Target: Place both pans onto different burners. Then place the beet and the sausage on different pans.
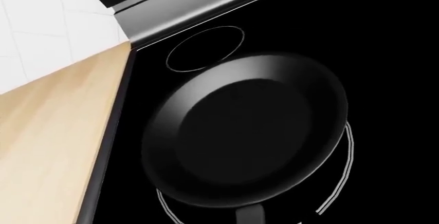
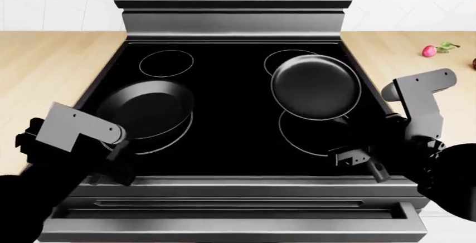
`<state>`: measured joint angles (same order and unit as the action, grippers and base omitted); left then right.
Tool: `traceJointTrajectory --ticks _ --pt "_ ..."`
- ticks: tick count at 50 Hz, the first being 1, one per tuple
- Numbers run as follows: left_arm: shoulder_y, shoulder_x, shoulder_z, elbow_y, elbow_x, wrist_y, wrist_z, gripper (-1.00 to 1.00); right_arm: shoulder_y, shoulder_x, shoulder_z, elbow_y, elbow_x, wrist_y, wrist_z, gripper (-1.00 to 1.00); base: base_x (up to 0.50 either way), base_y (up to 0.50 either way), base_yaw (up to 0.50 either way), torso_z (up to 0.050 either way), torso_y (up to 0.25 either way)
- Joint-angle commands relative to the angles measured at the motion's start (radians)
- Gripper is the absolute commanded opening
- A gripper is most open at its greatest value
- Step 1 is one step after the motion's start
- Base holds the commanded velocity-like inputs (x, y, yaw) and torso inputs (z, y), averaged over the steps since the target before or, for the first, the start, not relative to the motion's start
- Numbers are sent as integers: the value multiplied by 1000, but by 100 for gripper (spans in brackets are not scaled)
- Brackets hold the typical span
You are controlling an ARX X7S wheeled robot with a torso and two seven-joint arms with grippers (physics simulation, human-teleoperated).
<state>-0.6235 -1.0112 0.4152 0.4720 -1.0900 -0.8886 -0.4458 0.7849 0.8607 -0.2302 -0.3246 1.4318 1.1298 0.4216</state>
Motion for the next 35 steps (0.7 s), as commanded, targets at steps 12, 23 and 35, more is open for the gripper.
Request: traceJointTrajectory --ticks 12,23,35 --pt "11 -56 -100 84 -126 29 -32 100 58 -9 18 4 -29 -7 5 -100 0 0 0 1 2" --pt "21 -73 -174 108 -199 84 -41 100 63 -24 -3 24 -44 -8 -2 -100 0 0 0 1 3" --pt "6 -53 -238 102 -212 148 -66 100 58 -29 -23 49 -75 -18 -18 -100 0 0 0 1 2"
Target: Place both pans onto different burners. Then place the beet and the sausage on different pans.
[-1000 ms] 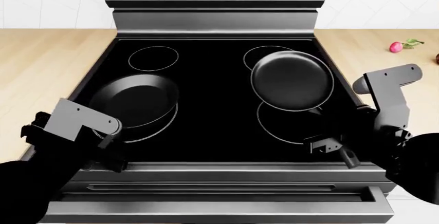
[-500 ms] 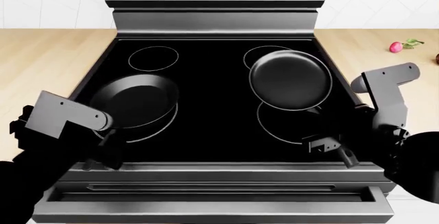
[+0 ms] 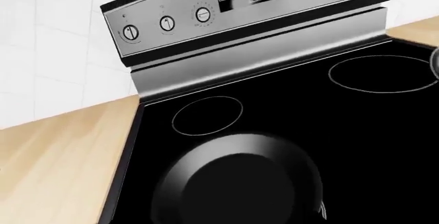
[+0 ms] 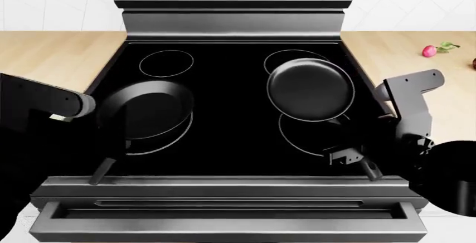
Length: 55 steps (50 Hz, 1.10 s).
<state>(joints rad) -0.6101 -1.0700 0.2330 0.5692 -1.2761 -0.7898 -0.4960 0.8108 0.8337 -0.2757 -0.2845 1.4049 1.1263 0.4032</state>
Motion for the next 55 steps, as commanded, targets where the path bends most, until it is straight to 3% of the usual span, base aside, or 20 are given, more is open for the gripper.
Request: traceJointTrajectory --ticks 1,13,55 --pt "-8 6 -57 5 -25 51 -17 100 31 1 25 8 -46 -14 3 -100 0 0 0 0 10" --pt "-21 19 -76 9 -26 74 -17 100 -31 46 66 -3 -34 -41 15 -100 0 0 0 1 2" --pt "7 26 -83 1 10 100 -17 100 -114 11 24 80 -134 -130 -64 -100 0 0 0 1 2"
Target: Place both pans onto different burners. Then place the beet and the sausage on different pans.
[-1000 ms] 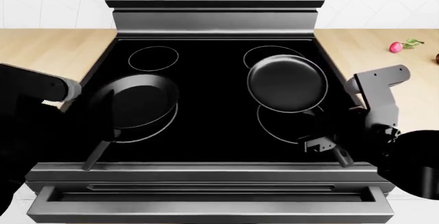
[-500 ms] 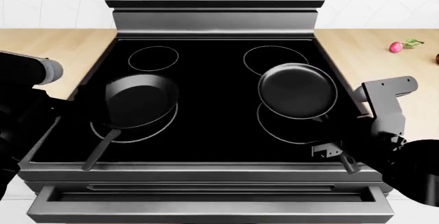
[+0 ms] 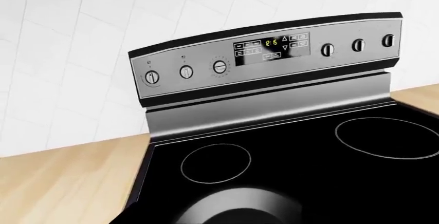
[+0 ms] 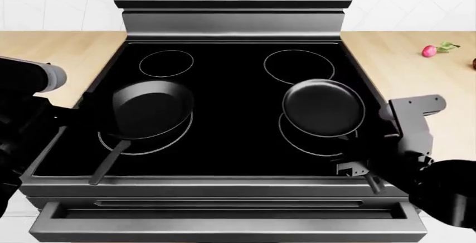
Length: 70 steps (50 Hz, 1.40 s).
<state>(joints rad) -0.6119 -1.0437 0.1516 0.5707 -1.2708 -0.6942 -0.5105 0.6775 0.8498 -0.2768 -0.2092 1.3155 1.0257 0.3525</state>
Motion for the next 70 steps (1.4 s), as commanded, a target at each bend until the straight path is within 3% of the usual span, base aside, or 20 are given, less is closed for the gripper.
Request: traceJointTrajectory --ticks 1,48,49,70 --pt "10 0 -2 1 4 4 -3 100 18 -7 23 5 -46 -30 -14 -100 0 0 0 0 0" --pt "-5 16 20 -15 26 -8 -5 100 -9 -37 -20 91 -112 -80 -69 -100 0 0 1 0 2" --pt "-5 17 21 -16 27 -8 -5 100 -10 -34 -19 90 -111 -79 -69 100 0 0 3 0 10" --pt "-39 27 32 -5 7 -30 -24 100 -10 -4 5 17 -40 -39 -27 100 0 0 0 0 0"
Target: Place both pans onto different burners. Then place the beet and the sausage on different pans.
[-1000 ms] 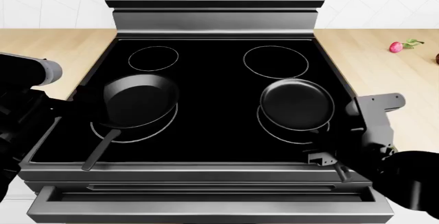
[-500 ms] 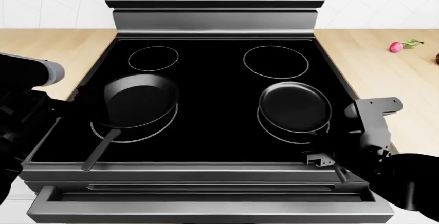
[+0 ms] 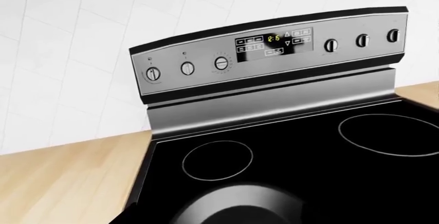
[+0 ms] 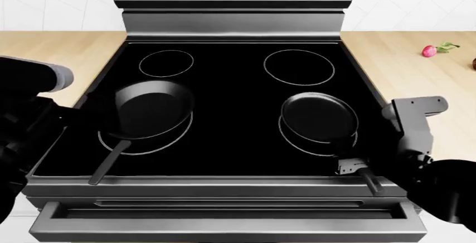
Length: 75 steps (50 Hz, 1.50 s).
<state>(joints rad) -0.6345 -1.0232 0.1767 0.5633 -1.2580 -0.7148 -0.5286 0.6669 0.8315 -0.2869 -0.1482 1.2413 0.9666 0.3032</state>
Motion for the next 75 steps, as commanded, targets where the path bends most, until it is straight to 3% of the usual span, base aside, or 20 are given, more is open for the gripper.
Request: traceJointTrajectory --ticks 1,26,55,75 --pt "-18 8 8 2 -5 -9 -5 100 1 18 19 -55 45 26 30 100 0 0 0 0 0" --pt "-42 73 24 -16 26 19 -5 100 87 93 110 -206 218 91 202 100 0 0 0 0 0" --pt "-168 265 130 -115 110 21 -32 100 286 -53 44 -171 20 2 228 100 0 0 0 0 0" --pt "-178 322 183 -174 280 72 -82 100 212 -62 -22 -182 -148 -87 207 100 0 0 0 0 0"
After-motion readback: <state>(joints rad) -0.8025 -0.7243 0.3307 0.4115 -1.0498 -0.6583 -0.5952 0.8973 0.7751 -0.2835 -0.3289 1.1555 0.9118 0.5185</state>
